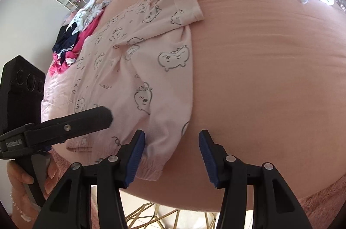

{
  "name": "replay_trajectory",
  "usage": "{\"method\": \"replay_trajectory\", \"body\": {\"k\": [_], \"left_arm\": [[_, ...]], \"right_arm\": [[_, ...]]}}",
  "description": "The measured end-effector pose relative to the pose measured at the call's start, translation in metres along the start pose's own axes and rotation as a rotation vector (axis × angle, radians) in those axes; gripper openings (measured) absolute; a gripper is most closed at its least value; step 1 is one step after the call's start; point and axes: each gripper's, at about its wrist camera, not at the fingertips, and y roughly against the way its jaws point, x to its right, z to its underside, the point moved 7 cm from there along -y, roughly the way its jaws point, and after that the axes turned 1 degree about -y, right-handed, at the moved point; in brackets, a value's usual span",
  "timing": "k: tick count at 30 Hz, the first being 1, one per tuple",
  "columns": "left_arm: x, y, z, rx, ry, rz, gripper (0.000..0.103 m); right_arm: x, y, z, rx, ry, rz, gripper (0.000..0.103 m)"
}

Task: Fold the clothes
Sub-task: 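Open the right gripper and release the lengthwise fold, then grasp the folded cuff with the left gripper and lift it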

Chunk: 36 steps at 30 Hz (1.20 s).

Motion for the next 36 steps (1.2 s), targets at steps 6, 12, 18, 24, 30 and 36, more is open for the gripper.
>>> {"method": "replay_trajectory", "body": {"k": [6,12,18,24,30,36], "left_arm": [[-0.002,0.002,0.008,-0.003,0.020,-0.013,0.052],[-0.007,-0.001,0.022,-0.020,0.020,-0.014,0.052],[0.018,-0.001,0.010,-0.020,-0.068,0.020,0.039],[0.016,-0.010,0.012,-0.047,-0.094,-0.031,0.037],[0.006,-0.011,0.011,-0.041,-0.065,-0.048,0.006],[-0.008,0.035,-0.010,0.047,-0.031,-0.020,0.006]], "right_arm": [[-0.019,-0.005,0.006,0.000,0.047,-0.019,0.052],[0.006,0.002,0.007,0.025,-0.064,-0.035,0.052],[0.017,0.013,0.008,0.054,-0.111,-0.022,0.052],[0.023,0.019,0.006,0.065,-0.118,0.007,0.052],[0.019,0.014,0.006,0.043,-0.048,0.068,0.052],[-0.001,0.013,-0.010,0.028,0.020,0.039,0.052]]}}
